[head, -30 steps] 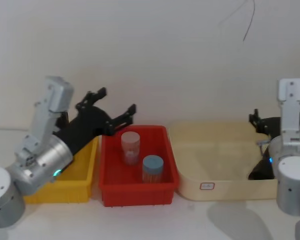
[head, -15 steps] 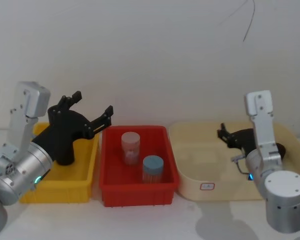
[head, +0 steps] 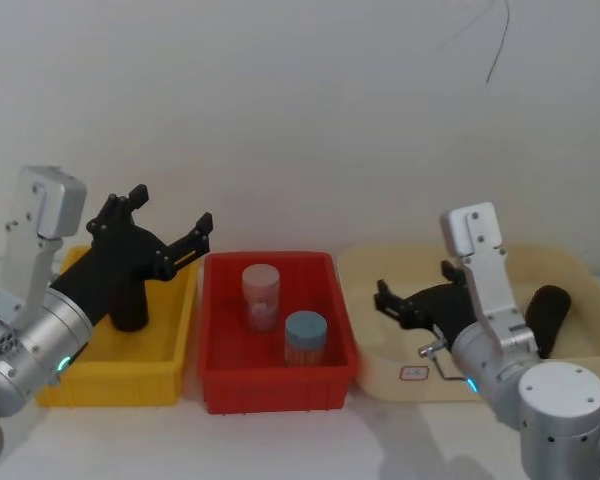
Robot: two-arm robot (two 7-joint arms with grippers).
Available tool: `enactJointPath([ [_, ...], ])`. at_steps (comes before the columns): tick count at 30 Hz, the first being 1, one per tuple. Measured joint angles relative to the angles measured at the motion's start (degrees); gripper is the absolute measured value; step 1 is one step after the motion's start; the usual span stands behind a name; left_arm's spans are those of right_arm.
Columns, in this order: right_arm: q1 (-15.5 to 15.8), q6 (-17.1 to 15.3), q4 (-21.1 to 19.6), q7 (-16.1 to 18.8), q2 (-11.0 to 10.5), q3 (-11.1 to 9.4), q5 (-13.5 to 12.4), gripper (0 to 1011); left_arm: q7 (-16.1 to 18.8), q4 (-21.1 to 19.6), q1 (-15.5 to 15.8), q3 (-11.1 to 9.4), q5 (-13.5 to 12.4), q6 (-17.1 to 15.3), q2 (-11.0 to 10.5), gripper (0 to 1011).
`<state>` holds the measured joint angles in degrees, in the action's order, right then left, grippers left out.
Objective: Pick up the garbage bag with the one hand and transfer it to the other hand.
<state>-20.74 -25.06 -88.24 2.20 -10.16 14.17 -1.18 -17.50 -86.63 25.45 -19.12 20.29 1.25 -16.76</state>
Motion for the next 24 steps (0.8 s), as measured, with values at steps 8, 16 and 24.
enactJointPath([
  [8, 0.67, -2.52, -1.49, 6.18, 0.23, 1.04, -3.3, 1000, 0.28, -0.29, -0.27, 0.19, -0.05, -0.11, -0.15, 1000],
  [16, -0.04, -6.1, -0.93, 11.73, 1.48, 1.86, -7.44, 1000, 0.41, -0.44, -0.4, 0.29, -0.08, -0.16, -0.21, 1000],
  [24, -1.18, -8.21, 0.9, 14.83, 2.62, 2.55, -10.09, 1000, 0.48, -0.51, -0.47, 0.33, -0.08, -0.2, -0.25, 1000],
])
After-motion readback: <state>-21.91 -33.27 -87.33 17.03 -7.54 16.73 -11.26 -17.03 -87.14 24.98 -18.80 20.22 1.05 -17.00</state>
